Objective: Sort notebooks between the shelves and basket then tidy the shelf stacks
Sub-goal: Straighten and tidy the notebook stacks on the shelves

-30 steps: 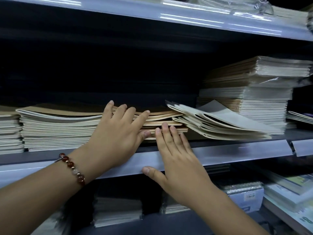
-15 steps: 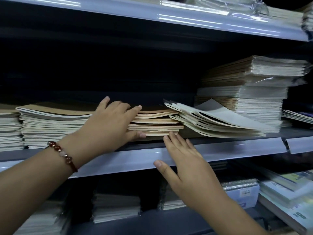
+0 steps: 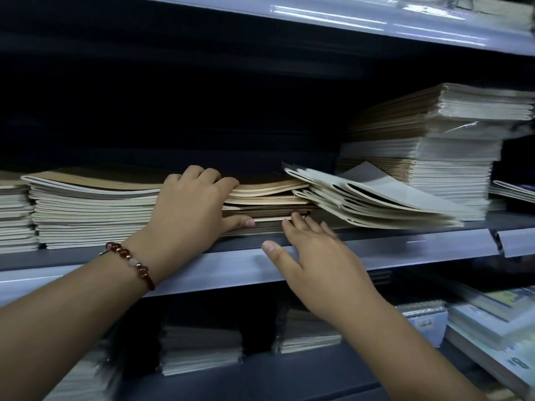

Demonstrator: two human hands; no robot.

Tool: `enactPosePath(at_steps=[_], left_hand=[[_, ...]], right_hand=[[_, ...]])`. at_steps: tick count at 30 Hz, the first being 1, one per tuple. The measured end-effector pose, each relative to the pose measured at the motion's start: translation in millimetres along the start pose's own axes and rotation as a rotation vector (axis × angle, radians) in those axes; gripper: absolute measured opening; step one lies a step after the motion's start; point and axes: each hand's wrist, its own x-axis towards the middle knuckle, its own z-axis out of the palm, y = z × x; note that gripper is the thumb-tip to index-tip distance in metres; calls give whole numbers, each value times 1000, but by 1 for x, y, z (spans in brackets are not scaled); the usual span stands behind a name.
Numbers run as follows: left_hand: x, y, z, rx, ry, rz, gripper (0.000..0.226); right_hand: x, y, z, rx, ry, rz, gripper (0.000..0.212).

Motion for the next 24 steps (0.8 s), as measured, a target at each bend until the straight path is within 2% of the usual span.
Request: enactPosePath(at_steps=[3,7,12,18,22,24], left_hand=[[-3,-1,-1,-48,-2,-10,97],[-5,-6,-6,-129,3,-9,90],[-5,-12,-15,-255,-60,24,71],[2,-25,-18,-371,-51,35,46],[-1,-28,-13,-373,-25,48,49],[-4,-29,-10,-321,-29,59,61]], right_hand=[[-3,2,0,113,27,3,67],[-10,13,-1,227,175,104,67],[-7,11,-5,143,90,141,76],[3,2,0,158,99,144,79],[5,0,0,198,138,158,71],[5,4,-2,195,150,151,66]])
